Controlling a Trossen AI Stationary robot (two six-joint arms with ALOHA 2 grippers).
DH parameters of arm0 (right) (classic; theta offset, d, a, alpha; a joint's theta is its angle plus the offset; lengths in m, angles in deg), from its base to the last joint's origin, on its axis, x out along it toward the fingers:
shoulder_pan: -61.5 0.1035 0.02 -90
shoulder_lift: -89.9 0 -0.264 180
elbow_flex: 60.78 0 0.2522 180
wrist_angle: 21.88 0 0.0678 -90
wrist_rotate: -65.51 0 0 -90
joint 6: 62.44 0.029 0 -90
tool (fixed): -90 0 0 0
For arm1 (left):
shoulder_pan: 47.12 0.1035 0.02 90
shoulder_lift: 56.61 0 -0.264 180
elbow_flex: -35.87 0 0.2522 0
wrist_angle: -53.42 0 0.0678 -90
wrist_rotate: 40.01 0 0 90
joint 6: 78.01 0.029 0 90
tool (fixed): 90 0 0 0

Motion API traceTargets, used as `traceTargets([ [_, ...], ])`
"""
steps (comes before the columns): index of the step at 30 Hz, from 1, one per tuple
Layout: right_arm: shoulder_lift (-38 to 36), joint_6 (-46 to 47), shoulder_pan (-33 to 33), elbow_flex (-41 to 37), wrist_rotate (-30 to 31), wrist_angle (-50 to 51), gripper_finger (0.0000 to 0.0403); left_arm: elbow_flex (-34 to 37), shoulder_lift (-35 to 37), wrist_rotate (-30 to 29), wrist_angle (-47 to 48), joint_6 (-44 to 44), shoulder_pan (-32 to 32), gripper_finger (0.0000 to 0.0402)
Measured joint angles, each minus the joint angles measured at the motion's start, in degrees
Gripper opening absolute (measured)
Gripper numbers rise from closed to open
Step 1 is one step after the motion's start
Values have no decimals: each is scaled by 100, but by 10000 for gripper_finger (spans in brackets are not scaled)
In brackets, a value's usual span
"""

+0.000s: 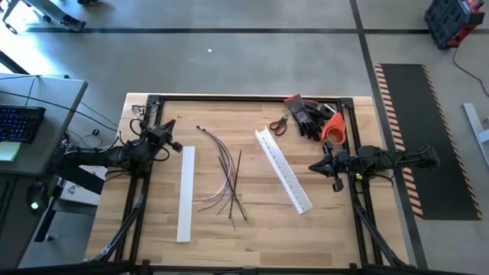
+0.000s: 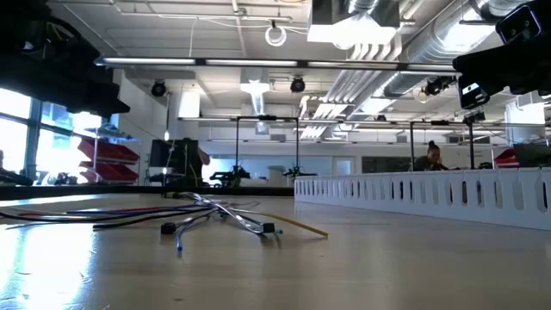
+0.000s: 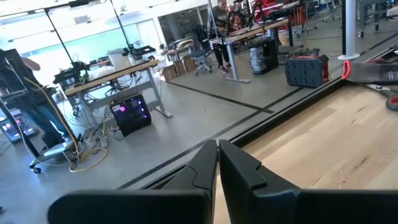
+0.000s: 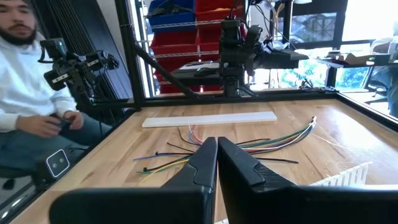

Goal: Ziptie cables

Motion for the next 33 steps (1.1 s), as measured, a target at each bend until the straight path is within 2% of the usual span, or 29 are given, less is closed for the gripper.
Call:
traceTargets([
  [30, 0, 0, 0, -2, 2, 0, 0, -1, 0, 0, -1, 1, 2, 0],
  [33, 0, -585, 1, -1, 120, -30, 0, 0, 0, 0, -9, 55, 2, 0],
])
